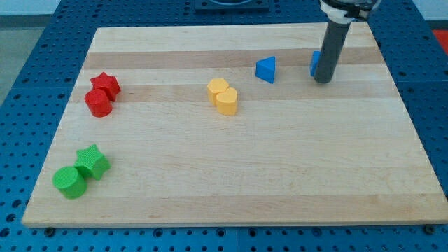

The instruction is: Slide the blue cube to the top right

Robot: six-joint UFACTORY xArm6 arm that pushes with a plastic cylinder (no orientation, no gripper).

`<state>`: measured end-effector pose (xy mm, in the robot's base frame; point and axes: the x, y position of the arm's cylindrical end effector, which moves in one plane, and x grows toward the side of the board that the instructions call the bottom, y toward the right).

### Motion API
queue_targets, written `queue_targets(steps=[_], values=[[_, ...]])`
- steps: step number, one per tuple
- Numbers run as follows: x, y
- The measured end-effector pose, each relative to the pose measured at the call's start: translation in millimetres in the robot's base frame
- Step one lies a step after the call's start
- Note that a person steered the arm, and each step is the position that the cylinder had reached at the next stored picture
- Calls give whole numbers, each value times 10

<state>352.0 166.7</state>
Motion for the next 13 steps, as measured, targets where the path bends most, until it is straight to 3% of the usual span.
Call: queue_targets(steps=[7,13], values=[[-1019,-289],[-988,58]])
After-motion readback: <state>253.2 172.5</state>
